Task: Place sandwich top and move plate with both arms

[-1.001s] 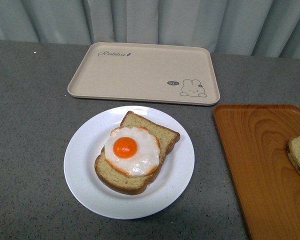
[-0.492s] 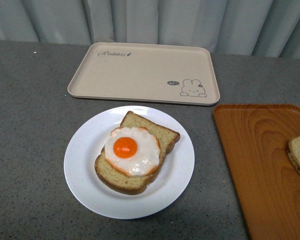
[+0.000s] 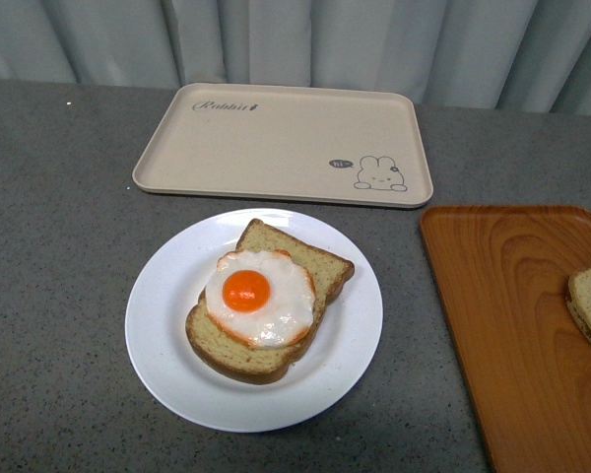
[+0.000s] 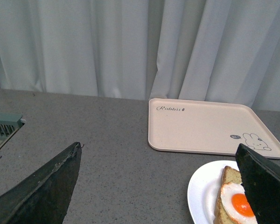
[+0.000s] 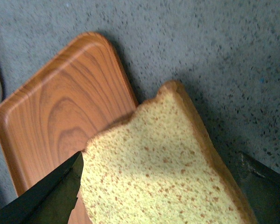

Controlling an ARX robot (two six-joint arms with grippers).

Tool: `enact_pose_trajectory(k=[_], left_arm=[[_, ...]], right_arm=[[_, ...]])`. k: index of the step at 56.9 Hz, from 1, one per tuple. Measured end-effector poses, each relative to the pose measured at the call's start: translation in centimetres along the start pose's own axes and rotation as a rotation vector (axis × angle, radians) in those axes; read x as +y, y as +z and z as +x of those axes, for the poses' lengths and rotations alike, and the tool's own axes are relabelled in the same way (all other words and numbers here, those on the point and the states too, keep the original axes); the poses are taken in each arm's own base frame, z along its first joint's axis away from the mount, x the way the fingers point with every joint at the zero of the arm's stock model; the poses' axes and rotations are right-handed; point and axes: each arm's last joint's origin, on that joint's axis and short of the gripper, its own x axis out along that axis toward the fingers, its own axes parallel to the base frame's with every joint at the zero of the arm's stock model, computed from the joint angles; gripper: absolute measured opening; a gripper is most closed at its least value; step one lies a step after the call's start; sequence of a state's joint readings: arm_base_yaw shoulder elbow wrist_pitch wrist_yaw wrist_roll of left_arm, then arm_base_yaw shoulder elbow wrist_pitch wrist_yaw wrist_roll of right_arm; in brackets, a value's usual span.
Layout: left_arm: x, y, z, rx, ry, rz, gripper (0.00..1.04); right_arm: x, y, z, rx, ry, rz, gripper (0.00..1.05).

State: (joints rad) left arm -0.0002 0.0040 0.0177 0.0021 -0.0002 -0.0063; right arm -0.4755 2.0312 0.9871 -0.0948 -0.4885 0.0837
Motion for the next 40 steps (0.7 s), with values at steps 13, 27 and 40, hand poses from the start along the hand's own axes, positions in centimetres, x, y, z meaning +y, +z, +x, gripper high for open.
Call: enact_pose_trajectory(k=[13, 27, 40], left_arm=[[0.0, 0.0, 0.0, 0.0, 0.0, 0.0, 0.98], [0.0, 0.0, 0.0, 0.0, 0.0, 0.0, 0.98], [0.0, 0.0, 0.0, 0.0, 0.0, 0.0, 0.98]], right_arm=[[-0.5, -0.5, 0.8, 0.03, -0.052, -0.016, 0.96], [-0.6, -0.4, 1.1, 0.015, -0.095, -0.033, 0.96], [-0.6, -0.6, 1.5, 0.053, -0.103, -0.045, 0.96]])
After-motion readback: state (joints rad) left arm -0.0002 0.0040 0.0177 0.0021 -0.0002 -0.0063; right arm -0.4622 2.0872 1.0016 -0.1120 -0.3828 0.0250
